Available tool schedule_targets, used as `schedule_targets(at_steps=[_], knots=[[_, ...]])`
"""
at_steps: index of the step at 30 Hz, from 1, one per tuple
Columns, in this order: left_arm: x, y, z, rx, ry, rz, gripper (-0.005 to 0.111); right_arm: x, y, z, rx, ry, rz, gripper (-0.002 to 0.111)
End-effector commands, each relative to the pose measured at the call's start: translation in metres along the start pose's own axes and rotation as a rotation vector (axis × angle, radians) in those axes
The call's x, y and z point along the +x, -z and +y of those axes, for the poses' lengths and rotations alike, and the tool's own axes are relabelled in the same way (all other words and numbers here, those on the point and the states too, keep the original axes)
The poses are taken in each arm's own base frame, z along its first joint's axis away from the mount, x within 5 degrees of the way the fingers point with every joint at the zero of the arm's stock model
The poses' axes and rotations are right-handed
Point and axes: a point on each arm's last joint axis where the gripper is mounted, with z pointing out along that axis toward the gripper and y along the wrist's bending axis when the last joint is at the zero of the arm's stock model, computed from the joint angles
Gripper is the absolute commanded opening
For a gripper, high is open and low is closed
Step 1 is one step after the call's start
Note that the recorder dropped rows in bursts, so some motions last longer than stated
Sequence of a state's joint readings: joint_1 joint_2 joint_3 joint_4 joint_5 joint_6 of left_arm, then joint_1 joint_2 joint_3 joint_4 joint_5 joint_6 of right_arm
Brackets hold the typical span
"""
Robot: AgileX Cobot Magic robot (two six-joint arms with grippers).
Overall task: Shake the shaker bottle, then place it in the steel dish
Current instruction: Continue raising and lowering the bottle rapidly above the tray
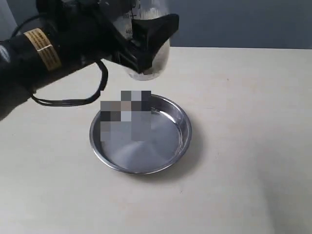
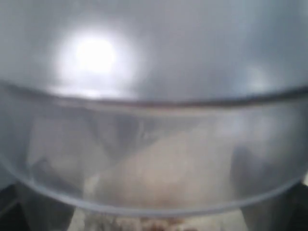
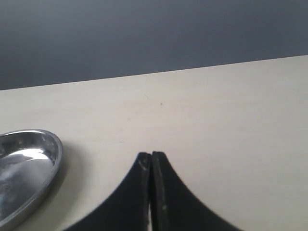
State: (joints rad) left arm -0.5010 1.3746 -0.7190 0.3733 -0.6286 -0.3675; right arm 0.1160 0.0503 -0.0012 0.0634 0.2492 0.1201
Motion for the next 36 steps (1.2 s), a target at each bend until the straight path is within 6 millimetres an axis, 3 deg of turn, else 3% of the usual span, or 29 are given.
schedule_targets(at_steps=[1, 3, 4, 5, 7, 9, 10, 11, 15, 16, 17, 18, 20, 22, 24, 26, 28, 29, 31, 33, 34, 35, 36], knots=[[0.059, 0.001, 0.012, -0.090, 0.120, 0.172, 0.000, -0.001, 0.000, 0.000, -0.001, 0.008, -0.008, -0.001], [-0.008, 0.000, 0.004, -0.015, 0.048, -0.113, 0.000, -0.001, 0.000, 0.000, -0.001, 0.008, -0.008, -0.001], [-0.033, -0.002, 0.005, -0.038, 0.027, -0.128, 0.000, -0.001, 0.000, 0.000, -0.001, 0.008, -0.008, -0.001], [-0.029, -0.003, 0.009, -0.084, 0.026, -0.017, 0.000, -0.001, 0.000, 0.000, -0.001, 0.008, -0.008, -0.001], [0.033, -0.001, 0.016, -0.146, 0.051, 0.295, 0.000, -0.001, 0.000, 0.000, -0.001, 0.008, -0.008, -0.001], [0.068, 0.002, 0.017, -0.150, 0.100, 0.373, 0.000, -0.001, 0.000, 0.000, -0.001, 0.008, -0.008, -0.001], [0.070, 0.003, 0.016, -0.142, 0.115, 0.354, 0.000, -0.001, 0.000, 0.000, -0.001, 0.008, -0.008, -0.001], [0.063, 0.001, 0.014, -0.119, 0.102, 0.312, 0.000, -0.001, 0.000, 0.000, -0.001, 0.008, -0.008, -0.001], [-0.024, 0.000, 0.003, -0.047, 0.031, -0.007, 0.000, -0.001, 0.000, 0.000, -0.001, 0.008, -0.008, -0.001], [-0.035, 0.002, 0.003, -0.060, 0.025, -0.016, 0.000, -0.001, 0.000, 0.000, -0.001, 0.008, -0.008, -0.001], [-0.034, 0.002, 0.004, -0.077, 0.024, 0.021, 0.000, -0.001, 0.000, 0.000, -0.001, 0.008, -0.008, -0.001], [-0.019, 0.001, 0.007, -0.099, 0.018, 0.115, 0.000, -0.001, 0.000, 0.000, -0.001, 0.008, -0.008, -0.001], [0.030, -0.001, 0.013, -0.122, 0.020, 0.313, 0.000, -0.001, 0.000, 0.000, -0.001, 0.008, -0.008, -0.001], [0.050, -0.002, 0.019, -0.130, 0.034, 0.354, 0.000, -0.001, 0.000, 0.000, -0.001, 0.008, -0.008, -0.001], [0.029, -0.005, 0.015, -0.099, 0.044, 0.224, 0.000, -0.001, 0.000, 0.000, -0.001, 0.008, -0.008, -0.001], [-0.021, -0.004, 0.008, -0.043, -0.007, 0.011, 0.000, -0.001, 0.000, 0.000, -0.001, 0.008, -0.008, -0.001], [-0.052, -0.001, 0.006, -0.055, -0.027, -0.054, 0.000, -0.001, 0.000, 0.000, -0.002, 0.008, -0.010, -0.001], [-0.034, -0.002, 0.013, -0.119, 0.012, 0.091, 0.000, -0.001, 0.000, 0.000, -0.002, 0.008, -0.010, -0.001], [0.024, -0.004, 0.019, -0.156, 0.037, 0.328, 0.000, -0.001, 0.000, 0.000, -0.002, 0.008, -0.010, -0.001], [0.071, 0.000, 0.019, -0.140, 0.115, 0.385, 0.000, -0.001, 0.000, 0.000, -0.002, 0.008, -0.010, -0.001], [0.065, -0.001, 0.017, -0.107, 0.104, 0.322, 0.000, -0.001, 0.000, 0.000, -0.002, 0.008, -0.010, -0.001], [0.028, -0.004, 0.009, -0.034, 0.053, 0.132, 0.000, -0.001, 0.000, 0.000, -0.002, 0.008, -0.010, -0.001], [0.006, -0.002, 0.007, -0.021, 0.036, 0.050, 0.000, -0.001, 0.000, 0.000, -0.002, 0.006, -0.010, -0.001]])
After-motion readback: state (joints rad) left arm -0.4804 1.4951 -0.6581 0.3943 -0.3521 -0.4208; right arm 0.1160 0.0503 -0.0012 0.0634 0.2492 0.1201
